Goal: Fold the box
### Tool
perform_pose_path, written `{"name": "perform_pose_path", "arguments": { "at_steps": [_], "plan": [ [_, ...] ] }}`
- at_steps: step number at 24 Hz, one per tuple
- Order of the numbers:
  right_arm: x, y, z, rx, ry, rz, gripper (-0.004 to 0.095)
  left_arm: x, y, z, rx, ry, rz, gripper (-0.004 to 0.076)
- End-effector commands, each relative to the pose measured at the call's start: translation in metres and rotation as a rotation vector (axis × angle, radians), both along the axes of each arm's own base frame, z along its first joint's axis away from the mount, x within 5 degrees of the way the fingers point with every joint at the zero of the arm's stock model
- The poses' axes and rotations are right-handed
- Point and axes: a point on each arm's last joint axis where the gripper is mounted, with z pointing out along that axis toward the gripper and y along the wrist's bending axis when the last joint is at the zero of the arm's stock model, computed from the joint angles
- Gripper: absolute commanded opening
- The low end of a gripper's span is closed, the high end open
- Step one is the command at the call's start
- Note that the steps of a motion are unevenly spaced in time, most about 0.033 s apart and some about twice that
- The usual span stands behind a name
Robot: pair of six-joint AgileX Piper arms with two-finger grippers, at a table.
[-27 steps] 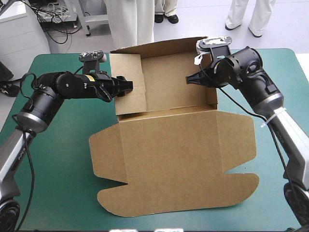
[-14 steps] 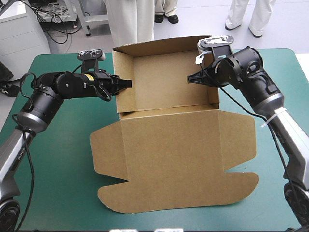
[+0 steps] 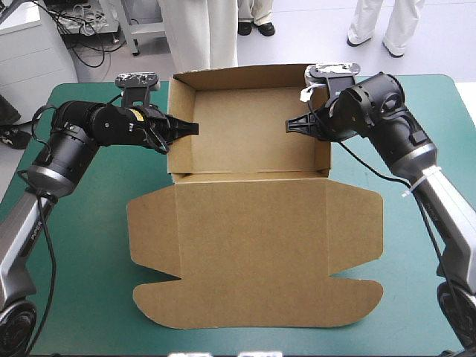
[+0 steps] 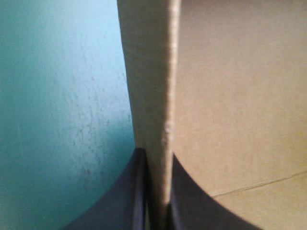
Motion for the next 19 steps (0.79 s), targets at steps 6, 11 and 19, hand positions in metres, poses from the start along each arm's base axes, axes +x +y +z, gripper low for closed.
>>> {"name": "perform_pose_path", "arguments": {
  "at_steps": [6, 11, 19],
  "plan": [
    [0.001, 0.003, -0.002, -0.003, 0.049, 0.016, -0.0017, 0.015, -0.015, -0.022, 0.043, 0.134, 0.027, -0.0032],
    [0.029, 0.011, -0.043, 0.052, 0.201, 0.042, -0.0018, 0.025, -0.029, -0.034, 0.165, 0.115, 0.035, -0.0032],
    [0.044, 0.012, -0.064, 0.015, 0.244, 0.033, -0.0018, 0.036, -0.035, -0.064, 0.227, 0.232, 0.038, -0.0032]
  ]
}}
